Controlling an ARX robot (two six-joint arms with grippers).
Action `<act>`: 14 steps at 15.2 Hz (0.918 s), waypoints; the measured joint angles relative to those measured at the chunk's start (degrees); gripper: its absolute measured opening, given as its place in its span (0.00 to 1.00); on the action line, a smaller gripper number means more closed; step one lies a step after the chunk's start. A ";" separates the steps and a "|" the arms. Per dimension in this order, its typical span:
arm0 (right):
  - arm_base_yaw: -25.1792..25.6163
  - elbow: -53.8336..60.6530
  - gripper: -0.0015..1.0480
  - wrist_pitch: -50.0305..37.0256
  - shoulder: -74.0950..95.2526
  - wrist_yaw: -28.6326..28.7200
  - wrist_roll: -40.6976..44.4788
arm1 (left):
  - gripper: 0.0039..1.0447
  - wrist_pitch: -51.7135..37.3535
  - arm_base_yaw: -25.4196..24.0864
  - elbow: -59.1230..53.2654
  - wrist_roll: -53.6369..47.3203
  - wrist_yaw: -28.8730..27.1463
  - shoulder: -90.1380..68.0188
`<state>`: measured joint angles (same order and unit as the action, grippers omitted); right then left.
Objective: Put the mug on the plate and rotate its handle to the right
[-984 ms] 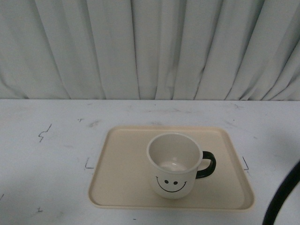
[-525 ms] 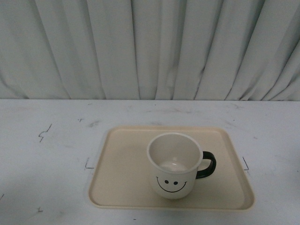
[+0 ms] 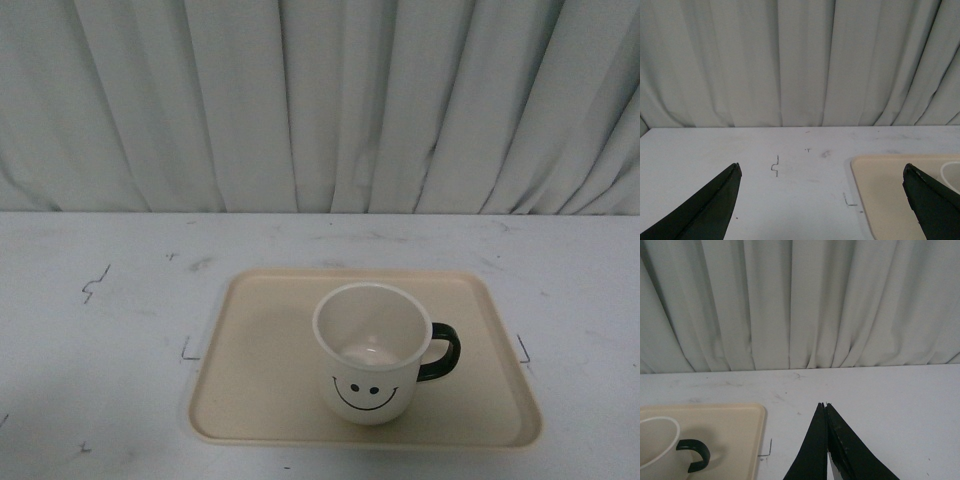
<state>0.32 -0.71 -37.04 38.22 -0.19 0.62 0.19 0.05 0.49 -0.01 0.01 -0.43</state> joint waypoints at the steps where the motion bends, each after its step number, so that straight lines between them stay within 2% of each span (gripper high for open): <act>1: 0.00 0.00 0.02 2.34 -2.82 0.00 0.00 | 0.94 0.00 0.00 0.00 0.00 -0.02 0.00; 7: 0.00 0.04 0.02 14.93 -16.02 0.00 0.00 | 0.94 0.00 0.00 0.00 0.00 -0.02 0.00; 14: 0.00 0.04 0.02 24.52 -25.79 0.00 0.00 | 0.94 0.02 0.00 0.00 0.00 -0.02 0.00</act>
<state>0.32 -0.67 -12.51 12.43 -0.19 0.62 0.21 0.05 0.49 -0.01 -0.01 -0.43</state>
